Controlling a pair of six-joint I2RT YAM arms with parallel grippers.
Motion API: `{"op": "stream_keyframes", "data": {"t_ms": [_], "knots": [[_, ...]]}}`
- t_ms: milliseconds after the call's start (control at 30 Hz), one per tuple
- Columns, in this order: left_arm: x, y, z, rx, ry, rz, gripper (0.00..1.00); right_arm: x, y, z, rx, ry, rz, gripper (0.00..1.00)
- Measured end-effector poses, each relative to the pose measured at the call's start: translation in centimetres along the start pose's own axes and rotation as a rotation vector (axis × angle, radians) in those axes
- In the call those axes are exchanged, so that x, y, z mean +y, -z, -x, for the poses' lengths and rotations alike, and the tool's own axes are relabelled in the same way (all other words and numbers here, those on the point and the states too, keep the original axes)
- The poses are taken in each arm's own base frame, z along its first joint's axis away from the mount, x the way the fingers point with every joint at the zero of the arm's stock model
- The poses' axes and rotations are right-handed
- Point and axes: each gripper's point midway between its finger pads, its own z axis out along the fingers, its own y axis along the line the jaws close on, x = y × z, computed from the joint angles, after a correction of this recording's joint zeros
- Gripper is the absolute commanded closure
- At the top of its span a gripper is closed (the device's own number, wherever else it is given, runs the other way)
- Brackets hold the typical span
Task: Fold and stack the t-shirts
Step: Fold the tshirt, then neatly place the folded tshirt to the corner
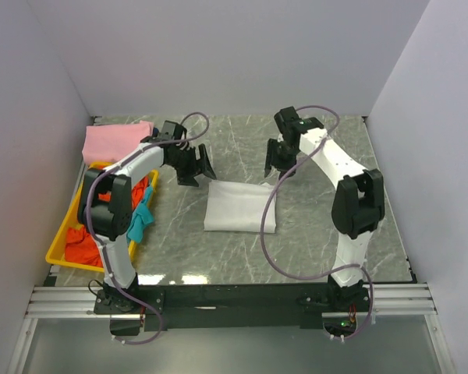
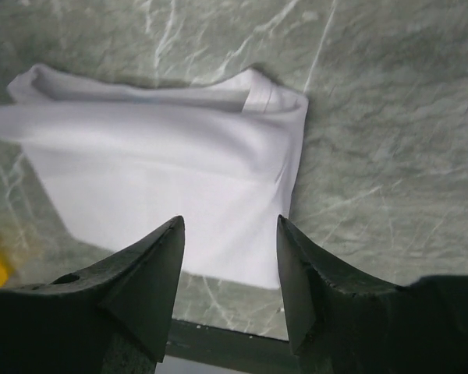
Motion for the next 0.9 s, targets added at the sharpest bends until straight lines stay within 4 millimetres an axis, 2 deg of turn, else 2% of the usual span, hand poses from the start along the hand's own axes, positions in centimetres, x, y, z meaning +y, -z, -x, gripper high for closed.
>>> {"op": "stream_keyframes", "data": {"t_ms": [133, 233, 433, 533, 667, 900], "knots": [[0.2, 0.3, -1.7, 0.005, -0.01, -0.033, 0.19, 0.9, 1.6, -1.6, -0.006, 0.003, 0.066, 0.44], [0.8, 0.2, -3.3, 0.03, -0.002, -0.045, 0.19, 2.1, 1.7, -3.5, 0.025, 0.02, 0.111, 0.44], [1.4, -0.2, -5.4, 0.058, -0.017, -0.084, 0.19, 4.9, -0.7, -8.4, 0.144, 0.077, 0.173, 0.43], [1.7, -0.6, -6.3, 0.07, -0.022, -0.109, 0.19, 5.1, -2.0, -10.2, 0.198, 0.08, 0.175, 0.43], [2.0, -1.1, -7.2, 0.084, -0.021, -0.131, 0.19, 4.3, -3.9, -11.0, 0.241, 0.067, 0.145, 0.42], [2.4, -1.6, -7.5, 0.071, -0.029, -0.143, 0.19, 3.4, -6.7, -11.6, 0.283, 0.058, 0.098, 0.42]]}}
